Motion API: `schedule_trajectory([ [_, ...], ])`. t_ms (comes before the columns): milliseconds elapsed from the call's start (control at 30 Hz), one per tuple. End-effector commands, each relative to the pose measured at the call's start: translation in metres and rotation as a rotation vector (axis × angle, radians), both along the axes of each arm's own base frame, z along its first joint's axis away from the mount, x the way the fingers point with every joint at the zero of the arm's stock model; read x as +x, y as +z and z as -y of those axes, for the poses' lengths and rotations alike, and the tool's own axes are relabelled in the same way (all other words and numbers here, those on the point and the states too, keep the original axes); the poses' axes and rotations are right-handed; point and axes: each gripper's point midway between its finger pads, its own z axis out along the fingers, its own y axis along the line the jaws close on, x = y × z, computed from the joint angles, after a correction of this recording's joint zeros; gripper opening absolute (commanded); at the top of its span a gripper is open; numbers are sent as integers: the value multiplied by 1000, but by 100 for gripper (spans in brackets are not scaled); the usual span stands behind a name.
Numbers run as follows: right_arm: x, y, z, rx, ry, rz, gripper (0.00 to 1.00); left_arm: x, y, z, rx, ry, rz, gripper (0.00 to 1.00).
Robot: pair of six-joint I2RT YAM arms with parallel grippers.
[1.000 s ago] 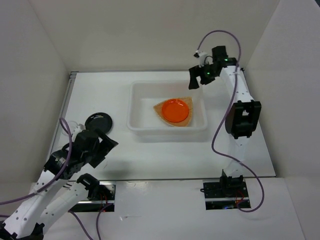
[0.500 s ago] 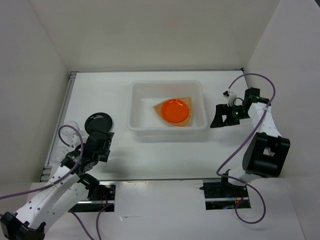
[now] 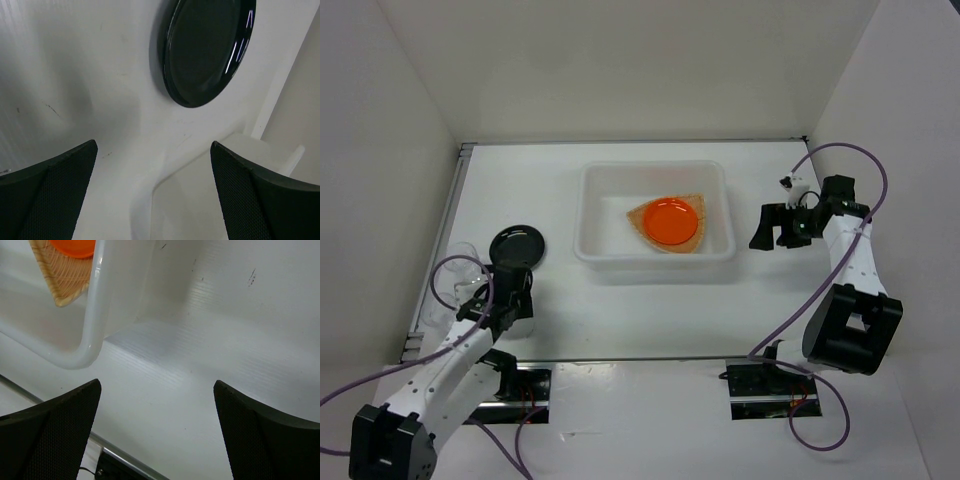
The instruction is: Place the mixed dishes into the plastic bin
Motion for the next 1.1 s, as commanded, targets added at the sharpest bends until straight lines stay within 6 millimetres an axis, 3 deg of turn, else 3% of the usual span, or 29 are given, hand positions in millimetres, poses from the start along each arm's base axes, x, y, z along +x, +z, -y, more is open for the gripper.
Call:
schedule_trajectory([
  [0,8,3,4,-10,-15,36,98,16,3,-10,-30,60,77,100],
  [233,8,3,4,-10,-15,36,98,31,-28,-19,-19,33,-45,100],
  [367,8,3,7,-10,-24,36,98,47,-27,-20,-38,26,-48,100],
  [800,8,3,10,-11,-33,36,98,67,-46,-10,-78,-28,-91,100],
  [1067,6,0,9,-9,-27,23,98,76,-51,-13,-96,-41,-110,71],
])
